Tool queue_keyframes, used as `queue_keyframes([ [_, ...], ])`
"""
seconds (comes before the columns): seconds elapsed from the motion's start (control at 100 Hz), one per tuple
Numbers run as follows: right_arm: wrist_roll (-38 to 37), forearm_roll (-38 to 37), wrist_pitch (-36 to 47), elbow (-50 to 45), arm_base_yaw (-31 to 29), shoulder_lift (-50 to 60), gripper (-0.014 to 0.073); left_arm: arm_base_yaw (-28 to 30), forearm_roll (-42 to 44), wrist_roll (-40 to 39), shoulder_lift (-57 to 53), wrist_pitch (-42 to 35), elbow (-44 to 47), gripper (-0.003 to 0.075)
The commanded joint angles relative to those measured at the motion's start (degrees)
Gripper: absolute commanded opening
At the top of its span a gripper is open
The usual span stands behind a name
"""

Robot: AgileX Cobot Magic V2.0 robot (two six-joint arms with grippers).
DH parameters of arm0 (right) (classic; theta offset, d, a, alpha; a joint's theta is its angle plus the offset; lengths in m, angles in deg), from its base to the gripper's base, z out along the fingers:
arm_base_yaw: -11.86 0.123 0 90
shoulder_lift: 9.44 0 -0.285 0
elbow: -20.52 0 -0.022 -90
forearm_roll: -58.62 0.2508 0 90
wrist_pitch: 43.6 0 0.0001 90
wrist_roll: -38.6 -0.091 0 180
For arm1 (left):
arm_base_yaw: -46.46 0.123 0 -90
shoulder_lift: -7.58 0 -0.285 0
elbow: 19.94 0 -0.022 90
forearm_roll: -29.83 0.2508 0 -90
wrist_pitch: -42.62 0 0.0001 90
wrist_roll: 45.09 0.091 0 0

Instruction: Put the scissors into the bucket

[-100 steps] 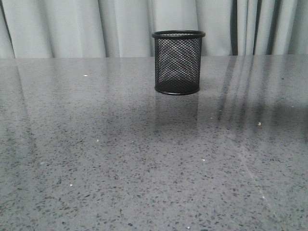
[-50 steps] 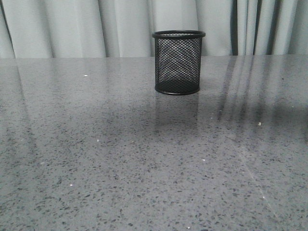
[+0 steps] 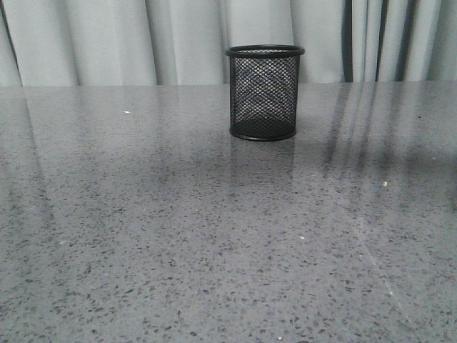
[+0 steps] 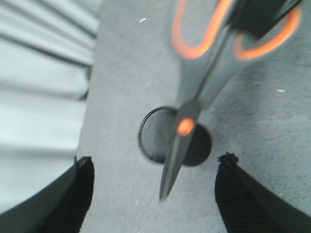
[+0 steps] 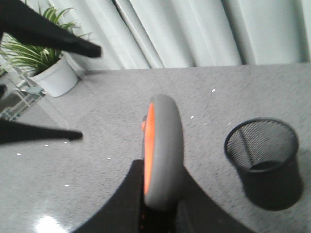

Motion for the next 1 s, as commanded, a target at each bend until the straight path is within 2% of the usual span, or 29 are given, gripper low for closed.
queue_keyframes([
  [0.0,0.7,-1.63,2.79,4.49,-0.09,-0.05,-0.0043,3.64,-0.42,-4.64,-3.95,-3.74,-1.9,0.049],
  [0.16,-3.48,-10.28,-0.05,11.31,-0.09,-4.18,-0.0043,10.25,-0.42,-9.26,-6.69,-3.12,-1.9,0.049],
  [0.28,-9.6,-21.56,-3.93,17.75,-0.09,-8.47,-0.0043,14.2,-0.42,-10.67,-8.69,-2.76,-1.9,0.049],
  [0.44,-17.96,-35.43,-13.37,28.27,-0.09,-15.24,-0.0043,17.79,-0.42,-10.67,-11.04,-2.08,-1.9,0.049],
  [0.68,-19.63,-37.98,-27.29,41.68,-0.09,-24.99,-0.0043,19.21,-0.42,-10.67,-12.93,-1.71,-1.9,0.049],
  [0.79,-20.22,-39.68,-30.28,45.59,-0.09,-28.42,-0.0043,19.21,-0.42,-10.67,-13.06,-1.58,-1.9,0.049],
  [0.99,-20.31,-41.13,-31.01,48.12,-0.09,-31.92,-0.0043,19.21,-0.42,-10.67,-13.06,-1.22,-1.9,0.049],
])
